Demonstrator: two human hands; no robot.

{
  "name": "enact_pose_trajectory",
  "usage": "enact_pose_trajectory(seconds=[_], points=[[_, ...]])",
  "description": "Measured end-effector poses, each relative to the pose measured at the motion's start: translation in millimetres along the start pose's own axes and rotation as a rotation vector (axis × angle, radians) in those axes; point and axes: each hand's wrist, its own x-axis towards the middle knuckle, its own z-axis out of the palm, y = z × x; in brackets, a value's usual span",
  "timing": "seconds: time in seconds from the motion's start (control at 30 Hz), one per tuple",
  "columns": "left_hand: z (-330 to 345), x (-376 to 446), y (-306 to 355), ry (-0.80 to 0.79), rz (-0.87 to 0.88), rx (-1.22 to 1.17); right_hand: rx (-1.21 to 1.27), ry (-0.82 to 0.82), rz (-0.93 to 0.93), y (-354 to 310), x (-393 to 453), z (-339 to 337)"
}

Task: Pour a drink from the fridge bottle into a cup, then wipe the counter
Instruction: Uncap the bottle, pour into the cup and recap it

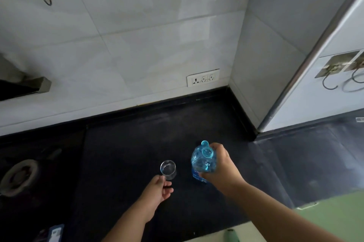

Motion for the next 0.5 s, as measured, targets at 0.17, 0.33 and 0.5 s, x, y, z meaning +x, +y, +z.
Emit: enact_pose_trajectory(seconds=[0.17,0.33,0.5], points=[[10,24,16,0.028,-0.02,0.034,0.003,-0.009,-0.006,0,0,0],[11,25,39,0.16,-0.04,0.208,-0.008,-0.01,-0.004,-2,1,0],[7,-6,42,0.255,0.376,0.593,-0.037,-0.092,-0.027,-6,4,-6]])
